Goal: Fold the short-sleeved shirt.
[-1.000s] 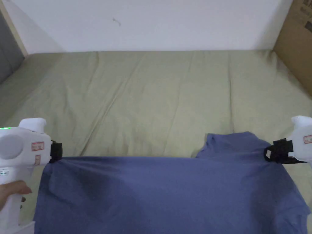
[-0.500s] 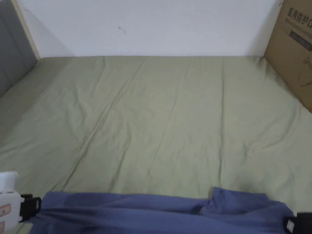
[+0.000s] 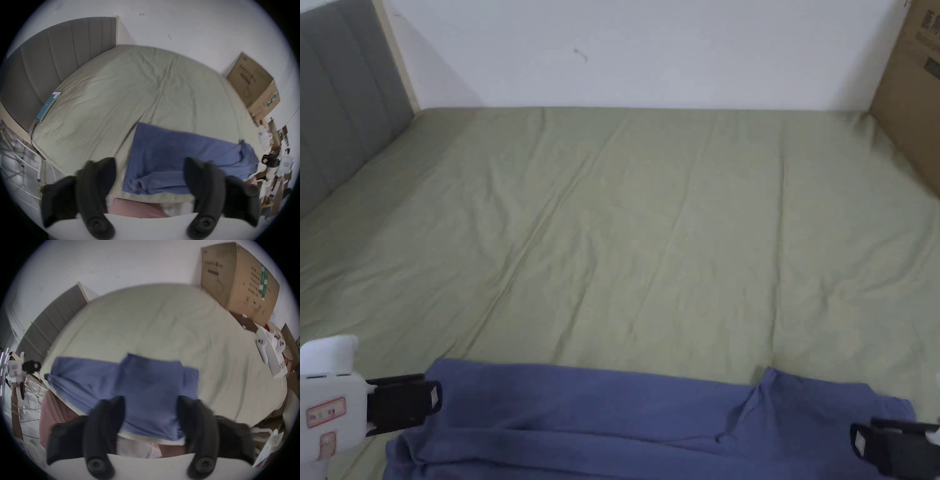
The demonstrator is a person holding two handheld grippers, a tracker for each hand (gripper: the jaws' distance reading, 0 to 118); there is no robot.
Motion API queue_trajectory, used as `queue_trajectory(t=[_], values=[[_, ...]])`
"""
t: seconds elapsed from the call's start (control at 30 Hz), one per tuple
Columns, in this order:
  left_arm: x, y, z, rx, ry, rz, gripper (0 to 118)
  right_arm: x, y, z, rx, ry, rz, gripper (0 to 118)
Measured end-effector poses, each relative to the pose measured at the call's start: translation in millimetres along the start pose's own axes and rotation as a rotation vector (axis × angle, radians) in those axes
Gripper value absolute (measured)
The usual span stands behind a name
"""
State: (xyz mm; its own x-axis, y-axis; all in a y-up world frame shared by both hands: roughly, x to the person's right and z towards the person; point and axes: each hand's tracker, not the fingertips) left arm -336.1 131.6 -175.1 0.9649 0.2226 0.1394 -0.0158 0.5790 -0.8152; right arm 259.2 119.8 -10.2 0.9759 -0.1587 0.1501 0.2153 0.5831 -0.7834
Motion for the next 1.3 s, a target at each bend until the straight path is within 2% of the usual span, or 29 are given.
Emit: queue_trajectory(t=[0.03, 0.07, 0.1, 0.13, 0.2, 0.27, 0.3, 0.33, 0.37, 0.4, 0.43, 0.47, 0.53, 0.67, 0.73, 0.77, 0.8, 0.83, 0.87, 0.93, 1.1, 1.3], values=[[-3, -3, 1, 0.014, -0.02, 0.027, 69, -9, 4, -1, 0.047, 0.022, -0.021, 46], [-6, -6, -1, 0.013, -0.028, 0.048, 37, -18, 4, -6, 0.097, 0.035, -0.045, 15], [-9, -8, -6, -0.001, -0.017, 0.06, 5, -23, 4, -11, 0.135, 0.039, -0.098, 1], [-12, -11, -9, -0.005, 0.001, 0.093, 1, -31, 5, -17, 0.119, 0.086, -0.114, 1], [-22, -18, -13, -0.033, 0.007, 0.102, 1, -18, 4, -7, 0.127, 0.127, -0.154, 0], [-38, -26, -15, -0.007, -0.08, 0.242, 2, -32, 7, -32, 0.088, 0.192, -0.134, 1], [-48, -31, -17, -0.005, -0.121, 0.308, 3, -33, 5, -29, 0.089, 0.181, -0.128, 1], [-58, -34, -20, -0.013, -0.162, 0.387, 23, -34, 5, -27, 0.067, 0.189, -0.094, 1], [-66, -38, -25, -0.031, -0.19, 0.444, 53, -71, 15, -63, 0.049, 0.195, -0.071, 1], [-71, -41, -31, -0.045, -0.202, 0.488, 87, -77, 15, -68, 0.041, 0.196, -0.066, 1], [-75, -46, -35, -0.061, -0.217, 0.52, 113, -79, 15, -72, 0.03, 0.201, -0.068, 1], [-78, -50, -40, -0.061, -0.24, 0.537, 117, -81, 14, -75, 0.018, 0.21, -0.07, 0], [-82, -54, -46, -0.028, -0.27, 0.588, 114, -88, 13, -77, 0.006, 0.216, -0.08, 1], [-85, -60, -72, -0.096, -0.35, 0.684, 114, -92, 11, -74, -0.011, 0.212, -0.098, 1], [-84, -62, -77, -0.062, -0.368, 0.685, 111, -91, 9, -73, -0.016, 0.206, -0.107, 0], [-83, -62, -79, -0.057, -0.374, 0.691, 98, -86, 9, -72, -0.017, 0.2, -0.111, 1], [-82, -61, -81, -0.061, -0.376, 0.689, 59, -85, 9, -72, -0.018, 0.196, -0.116, 1], [-83, -62, -76, -0.063, -0.333, 0.697, 7, -83, 8, -71, -0.02, 0.193, -0.124, 0], [-83, -61, -77, -0.082, -0.252, 0.692, 7, -82, 7, -71, -0.022, 0.193, -0.133, 1], [-83, -61, -90, -0.116, -0.334, 0.724, 7, -73, 6, -73, -0.022, 0.195, -0.157, 1], [-62, -33, -63, -0.065, -0.27, 0.596, 7, -54, 2, -66, -0.015, 0.183, -0.193, 1], [43, 23, -14, 0.022, -0.403, 0.24, 7, -29, -3, -57, 0.007, 0.154, -0.232, 1]])
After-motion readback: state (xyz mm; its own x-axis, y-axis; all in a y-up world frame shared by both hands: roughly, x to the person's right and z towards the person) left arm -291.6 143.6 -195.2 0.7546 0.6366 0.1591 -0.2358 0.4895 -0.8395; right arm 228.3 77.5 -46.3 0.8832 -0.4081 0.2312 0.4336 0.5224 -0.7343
